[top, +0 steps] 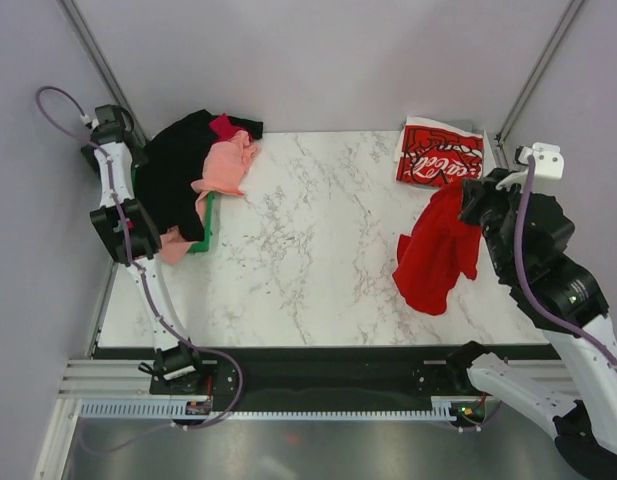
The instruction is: Fold and stack the t-shirts
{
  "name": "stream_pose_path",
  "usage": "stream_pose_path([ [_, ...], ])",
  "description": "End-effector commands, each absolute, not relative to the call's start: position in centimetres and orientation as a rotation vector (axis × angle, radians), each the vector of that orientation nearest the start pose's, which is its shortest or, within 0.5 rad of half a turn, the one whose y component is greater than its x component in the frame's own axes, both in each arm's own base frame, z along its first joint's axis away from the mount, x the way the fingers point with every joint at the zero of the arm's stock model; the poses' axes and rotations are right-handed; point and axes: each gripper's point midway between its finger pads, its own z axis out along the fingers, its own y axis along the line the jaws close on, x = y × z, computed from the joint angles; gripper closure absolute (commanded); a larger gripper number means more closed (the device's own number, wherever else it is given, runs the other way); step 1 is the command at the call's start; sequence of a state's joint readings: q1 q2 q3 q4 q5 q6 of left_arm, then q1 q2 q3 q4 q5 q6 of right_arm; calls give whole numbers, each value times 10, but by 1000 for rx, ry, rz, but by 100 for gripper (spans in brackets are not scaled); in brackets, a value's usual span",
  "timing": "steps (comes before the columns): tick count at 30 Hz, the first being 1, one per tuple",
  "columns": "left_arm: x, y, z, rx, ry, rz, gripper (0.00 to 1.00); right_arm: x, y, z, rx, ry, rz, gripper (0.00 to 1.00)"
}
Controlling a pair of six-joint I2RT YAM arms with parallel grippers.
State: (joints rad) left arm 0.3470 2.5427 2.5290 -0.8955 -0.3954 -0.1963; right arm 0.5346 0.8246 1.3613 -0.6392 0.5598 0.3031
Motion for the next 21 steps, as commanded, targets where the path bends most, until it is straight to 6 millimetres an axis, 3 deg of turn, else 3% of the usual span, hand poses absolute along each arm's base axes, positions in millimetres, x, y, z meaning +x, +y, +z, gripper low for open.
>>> stream_pose_path([
  [1,565,269,176,-883,2074,481,0,261,64,418,234,1640,210,100],
  [3,563,249,184,-857,2091,465,1,265,68,418,241,1635,230,100],
  [6,563,190,218,-756,2094,417,1,269,77,419,227,1636,269,100],
  [7,568,152,224,-682,2108,396,1,269,79,421,224,1632,279,100],
  [9,562,102,233,-569,2150,317,2,270,82,422,219,1634,293,100],
  [10,561,56,221,-472,2208,256,3,270,83,423,217,1632,299,100],
  [12,556,-12,224,-295,2247,71,3,270,84,423,212,1634,306,100],
  [13,548,-51,204,-202,2303,-9,3,270,86,423,207,1636,317,100],
  [14,547,-68,200,-174,2311,-75,3,269,87,422,208,1639,321,100],
  [16,538,-106,171,-99,2387,-264,4,268,87,422,209,1641,329,100],
  [17,540,-110,163,-90,2397,-289,4,268,89,422,209,1642,341,100],
  [18,541,-111,141,-96,2442,-291,4,268,89,421,211,1646,344,100],
  [21,545,-72,114,-182,2501,-102,3,268,93,417,214,1660,366,100],
])
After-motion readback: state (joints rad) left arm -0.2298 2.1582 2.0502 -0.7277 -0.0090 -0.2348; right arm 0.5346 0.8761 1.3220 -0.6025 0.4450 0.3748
